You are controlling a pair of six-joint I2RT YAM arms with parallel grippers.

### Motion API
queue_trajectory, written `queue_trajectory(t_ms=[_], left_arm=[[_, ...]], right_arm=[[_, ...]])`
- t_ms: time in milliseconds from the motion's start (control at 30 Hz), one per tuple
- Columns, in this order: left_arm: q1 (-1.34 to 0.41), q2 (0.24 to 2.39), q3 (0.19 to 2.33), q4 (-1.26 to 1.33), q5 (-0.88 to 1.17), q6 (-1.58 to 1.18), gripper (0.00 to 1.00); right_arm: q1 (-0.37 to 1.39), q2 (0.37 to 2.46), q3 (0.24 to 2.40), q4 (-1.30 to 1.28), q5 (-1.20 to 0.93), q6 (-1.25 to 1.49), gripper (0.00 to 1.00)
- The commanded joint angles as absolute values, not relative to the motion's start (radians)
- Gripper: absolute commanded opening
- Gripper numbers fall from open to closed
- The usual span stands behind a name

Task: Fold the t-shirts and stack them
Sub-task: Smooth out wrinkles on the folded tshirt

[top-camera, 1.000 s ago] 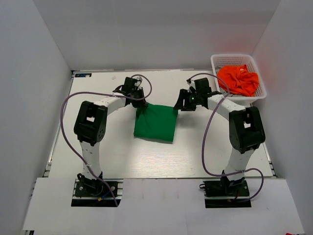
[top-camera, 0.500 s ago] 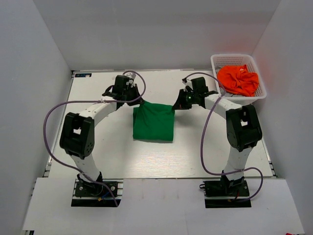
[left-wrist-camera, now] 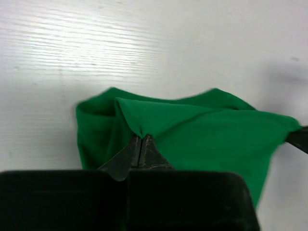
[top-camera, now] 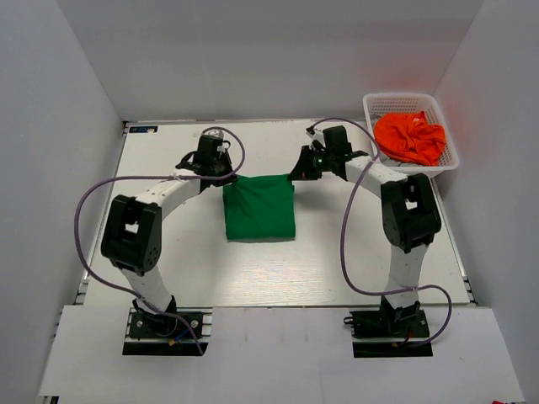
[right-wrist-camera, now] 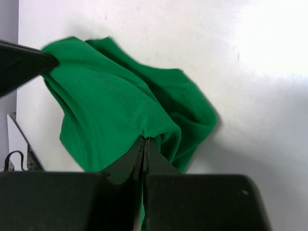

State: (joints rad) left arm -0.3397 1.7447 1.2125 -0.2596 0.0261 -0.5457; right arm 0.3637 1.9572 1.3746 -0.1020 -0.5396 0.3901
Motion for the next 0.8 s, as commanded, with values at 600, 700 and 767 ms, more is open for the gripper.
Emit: queue_trajectory(t_ms=[600, 700, 767], left_arm=[[-0.310, 1.692, 1.232, -0.364, -0.183, -0.598, 1.00], [-0.322, 1.612, 1.134, -0.364, -0.151, -0.598, 1.00], [-0.333, 1.571, 1.027, -0.300, -0.099, -0.582, 1.00]], right_arm=[[0.373, 1.944, 1.499, -0.117, -0.501, 0.370, 0.65], [0.371, 1.850, 1.412, -0.078, -0.500, 0.402, 0.90], [0.371, 1.796, 1.335, -0.060, -0.502, 0.416, 0.90]])
